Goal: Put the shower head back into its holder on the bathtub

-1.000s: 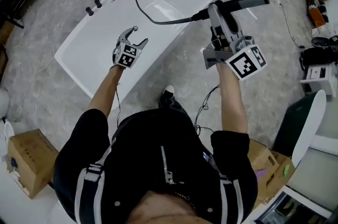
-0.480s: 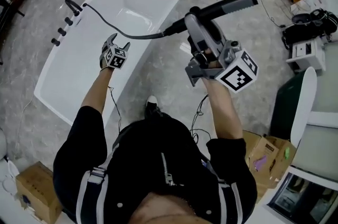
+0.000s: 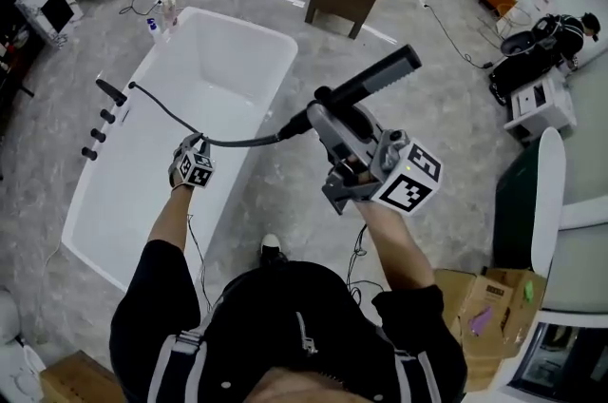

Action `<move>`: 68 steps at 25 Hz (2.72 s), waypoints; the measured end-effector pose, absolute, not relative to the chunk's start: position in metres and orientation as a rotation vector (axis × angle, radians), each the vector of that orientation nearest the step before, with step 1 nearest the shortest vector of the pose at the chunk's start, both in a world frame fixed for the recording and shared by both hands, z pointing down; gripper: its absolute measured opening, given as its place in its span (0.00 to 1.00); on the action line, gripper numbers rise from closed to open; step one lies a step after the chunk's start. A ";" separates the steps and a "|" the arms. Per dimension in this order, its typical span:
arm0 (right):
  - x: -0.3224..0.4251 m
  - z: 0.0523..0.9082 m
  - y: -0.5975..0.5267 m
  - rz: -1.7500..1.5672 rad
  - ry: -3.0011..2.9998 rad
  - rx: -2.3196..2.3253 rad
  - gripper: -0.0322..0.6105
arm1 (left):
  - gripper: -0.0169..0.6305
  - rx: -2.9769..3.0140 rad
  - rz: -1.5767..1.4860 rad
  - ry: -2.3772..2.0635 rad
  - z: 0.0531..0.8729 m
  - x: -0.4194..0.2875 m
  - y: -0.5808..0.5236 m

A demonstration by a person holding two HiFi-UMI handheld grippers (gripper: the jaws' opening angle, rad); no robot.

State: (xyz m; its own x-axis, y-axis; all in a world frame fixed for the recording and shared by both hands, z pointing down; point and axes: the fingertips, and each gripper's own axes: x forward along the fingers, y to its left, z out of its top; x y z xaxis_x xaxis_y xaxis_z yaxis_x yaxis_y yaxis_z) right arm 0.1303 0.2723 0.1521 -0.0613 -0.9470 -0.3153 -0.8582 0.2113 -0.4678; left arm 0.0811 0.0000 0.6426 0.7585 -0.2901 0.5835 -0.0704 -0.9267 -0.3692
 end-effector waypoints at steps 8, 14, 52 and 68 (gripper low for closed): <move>0.160 0.180 0.274 -0.224 1.895 -1.705 0.27 | 0.14 -2.716 -0.908 0.328 0.632 0.052 -0.006; 0.175 0.201 0.267 -0.211 1.929 -1.836 0.27 | 0.14 -2.774 -0.828 0.409 0.597 0.027 -0.012; 0.194 0.310 -0.010 -0.476 2.417 -1.870 0.27 | 0.14 -2.799 -0.397 0.774 0.385 -0.003 -0.215; 0.246 0.321 -0.144 -0.484 2.540 -1.861 0.27 | 0.14 -2.736 -0.332 0.854 0.343 0.045 -0.327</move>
State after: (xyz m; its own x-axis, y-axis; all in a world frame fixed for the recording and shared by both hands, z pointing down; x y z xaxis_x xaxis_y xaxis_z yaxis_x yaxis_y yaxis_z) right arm 0.2461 -0.1439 0.3208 -0.3171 -0.9243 0.2126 -0.9377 0.2720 -0.2161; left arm 0.0453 -0.3268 0.3429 0.8017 -0.5813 0.1393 -0.5231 -0.7950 -0.3073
